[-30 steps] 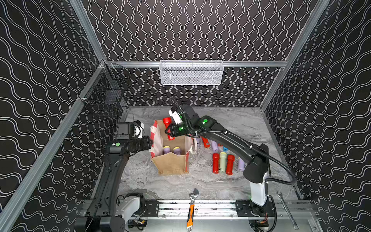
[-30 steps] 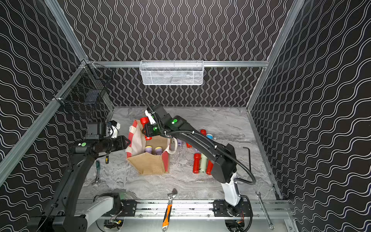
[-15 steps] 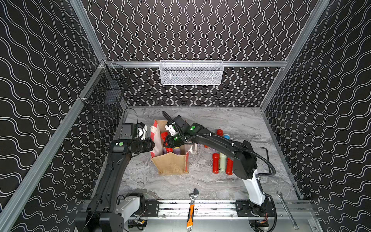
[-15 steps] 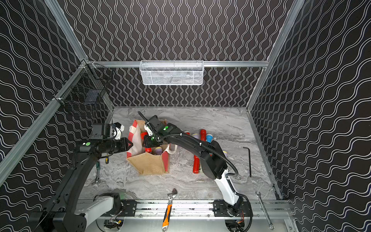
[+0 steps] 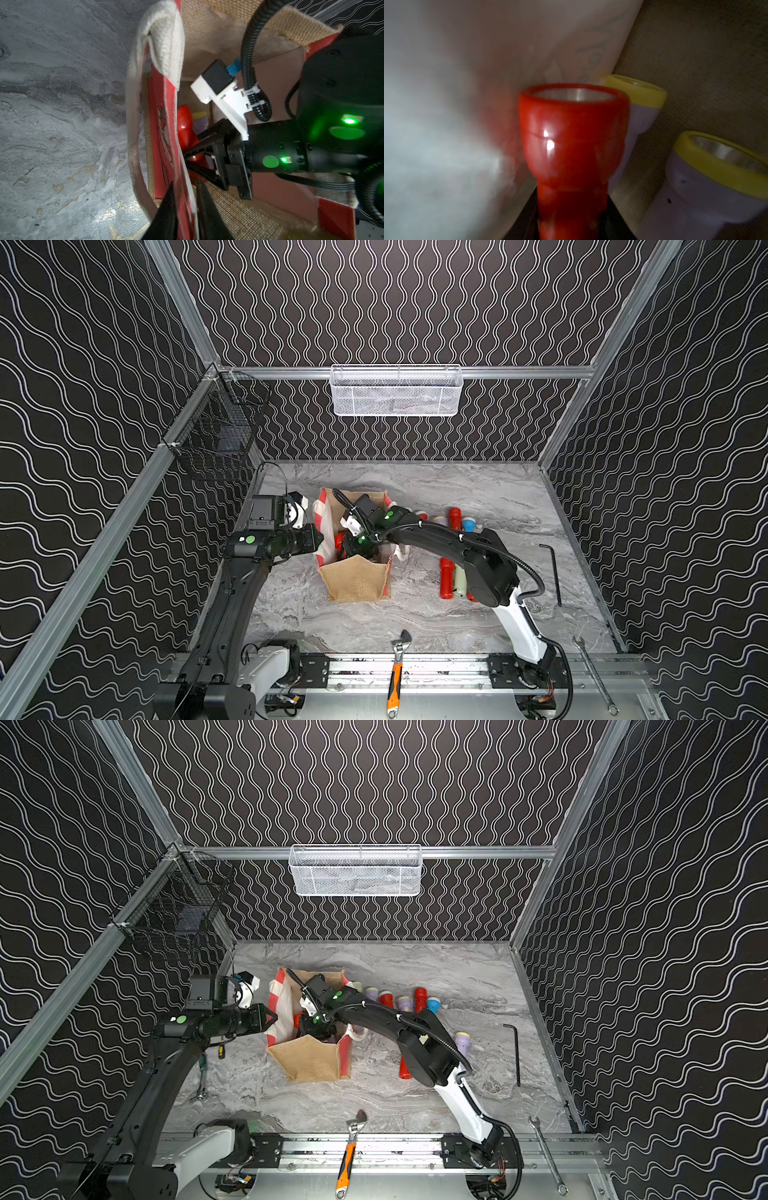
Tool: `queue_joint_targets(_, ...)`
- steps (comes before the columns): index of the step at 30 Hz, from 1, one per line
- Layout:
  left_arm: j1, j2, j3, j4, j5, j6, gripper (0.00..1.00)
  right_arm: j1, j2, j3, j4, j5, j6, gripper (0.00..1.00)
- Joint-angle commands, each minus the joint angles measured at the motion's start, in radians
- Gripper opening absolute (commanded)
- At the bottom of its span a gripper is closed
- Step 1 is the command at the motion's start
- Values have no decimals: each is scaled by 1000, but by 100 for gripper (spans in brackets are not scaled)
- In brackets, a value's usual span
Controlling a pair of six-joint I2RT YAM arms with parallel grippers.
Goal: Put the flashlights into the tote bags
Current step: Place the flashlight in the canvas bag.
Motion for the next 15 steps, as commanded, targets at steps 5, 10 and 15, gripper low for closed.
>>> queue_joint_targets(5, -4, -3, -1, 32, 3, 20, 20, -15, 59, 23, -15, -86, -9, 24)
queue_joint_targets(10, -11, -6, -5, 35, 6, 20, 20, -15, 108, 64, -67, -103, -26, 25)
queue_joint_targets(15, -17, -6, 0, 34, 5, 18, 20, -16, 152, 86, -89, -126, -9, 26)
